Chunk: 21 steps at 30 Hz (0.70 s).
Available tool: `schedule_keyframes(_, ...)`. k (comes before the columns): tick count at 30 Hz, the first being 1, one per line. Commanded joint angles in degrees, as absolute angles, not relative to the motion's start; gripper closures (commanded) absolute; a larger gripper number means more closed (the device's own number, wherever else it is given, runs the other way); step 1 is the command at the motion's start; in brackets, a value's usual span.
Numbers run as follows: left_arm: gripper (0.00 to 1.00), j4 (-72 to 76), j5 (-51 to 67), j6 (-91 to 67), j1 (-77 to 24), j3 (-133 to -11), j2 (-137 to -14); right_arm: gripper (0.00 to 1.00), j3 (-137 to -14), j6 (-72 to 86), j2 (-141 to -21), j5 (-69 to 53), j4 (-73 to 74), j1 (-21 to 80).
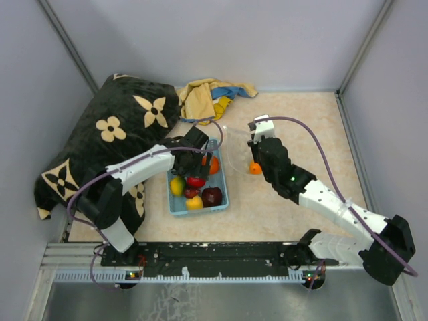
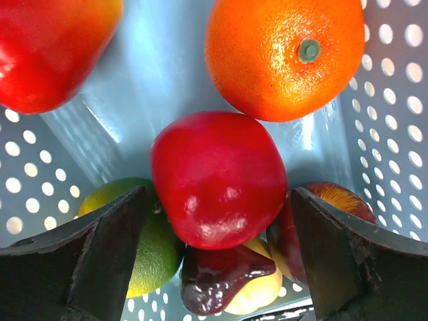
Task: Place the food in the zip-top bag and seal the zipper
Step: Pick up the fake fruit from the bin.
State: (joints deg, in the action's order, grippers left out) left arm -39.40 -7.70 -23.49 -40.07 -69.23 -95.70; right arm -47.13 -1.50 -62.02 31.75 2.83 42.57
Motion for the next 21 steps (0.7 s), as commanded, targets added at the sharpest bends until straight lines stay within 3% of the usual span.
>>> schedule_keyframes(1,0.06,-38.6,-7.9,-23.15,-39.99,-70.52,-97.82,0.98,-46.44,-1.3,-61.77,31.88,-0.93,42.12)
schedule_keyframes(11,0.06,-37.76,-9.14,-22.51,-39.99,-71.39,-101.71,0.99,-46.64,-1.4,-62.76,30.57,-0.06,41.99)
schedule_keyframes(21,0.2,-36.74,-10.65,-23.33,-39.9,-69.09,-93.92,0.99,-48.01,-2.42,-64.03,30.47,0.91,41.84)
